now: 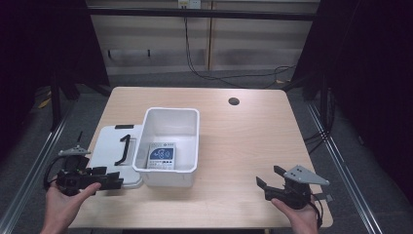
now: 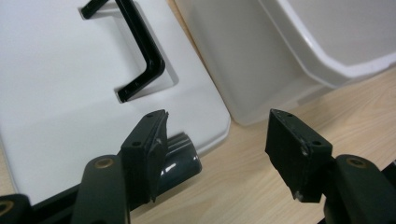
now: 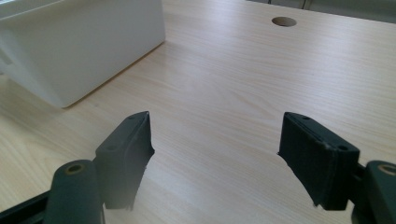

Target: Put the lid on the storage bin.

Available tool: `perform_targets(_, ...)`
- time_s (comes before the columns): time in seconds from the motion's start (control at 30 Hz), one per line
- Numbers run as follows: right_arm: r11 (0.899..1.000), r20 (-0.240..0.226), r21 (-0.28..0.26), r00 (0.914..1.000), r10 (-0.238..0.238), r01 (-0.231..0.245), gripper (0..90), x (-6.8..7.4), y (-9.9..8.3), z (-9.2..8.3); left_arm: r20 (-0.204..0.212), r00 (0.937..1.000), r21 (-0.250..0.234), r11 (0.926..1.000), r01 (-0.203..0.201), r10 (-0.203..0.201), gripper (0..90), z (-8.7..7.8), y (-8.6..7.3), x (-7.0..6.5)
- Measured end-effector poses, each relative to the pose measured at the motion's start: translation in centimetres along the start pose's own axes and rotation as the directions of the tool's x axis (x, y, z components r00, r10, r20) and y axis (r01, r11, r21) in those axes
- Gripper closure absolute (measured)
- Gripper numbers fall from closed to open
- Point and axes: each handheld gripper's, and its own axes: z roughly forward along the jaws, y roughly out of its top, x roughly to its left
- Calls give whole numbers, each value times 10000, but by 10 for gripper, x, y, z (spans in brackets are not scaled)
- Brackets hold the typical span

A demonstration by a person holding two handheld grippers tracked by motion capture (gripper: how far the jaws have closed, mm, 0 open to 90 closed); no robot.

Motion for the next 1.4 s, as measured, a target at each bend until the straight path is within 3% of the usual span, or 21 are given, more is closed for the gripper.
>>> perform_targets(0.17, 9998, -106, 125, 9998, -160, 161, 249, 2, 0, 1, -48, 9999, 97, 9998, 163, -162, 395, -3, 13, 0)
perform_targets(0.3, 9998, -99, 114, 9998, -172, 173, 251, 2, 0, 1, -457, 9989, 469, 9988, 109, -88, 420, 4, 28, 1)
perform_targets(0.53, 9996, -200, 238, 9997, -171, 175, 257, 3, 0, 1, -820, 9966, 916, 9957, 148, -72, 439, 12, 37, -1)
perform_targets(0.73, 9995, -198, 251, 9997, -161, 166, 257, 2, 0, 1, -834, 9960, 1046, 9937, 393, -306, 456, 16, 48, 5)
perform_targets(0.87, 9995, -219, 286, 9997, -86, 93, 257, 2, 0, 1, -1108, 9931, 1022, 9935, 500, -386, 480, 16, 55, 9)
perform_targets(1.0, 9994, -233, 334, 9997, -104, 112, 257, 2, 0, 2, -1331, 9903, 1311, 9897, 580, -404, 478, 18, 63, 11)
perform_targets(1.17, 9994, -225, 343, 9997, -50, 58, 257, 3, -1, 1, -1549, 9879, 2015, 9792, 251, 66, 469, 29, 75, 6)
perform_targets(1.4, 9994, -258, 345, 9997, -25, 34, 257, 3, -1, 1, -1804, 9836, 2206, 9744, 428, -24, 450, 38, 81, 7)
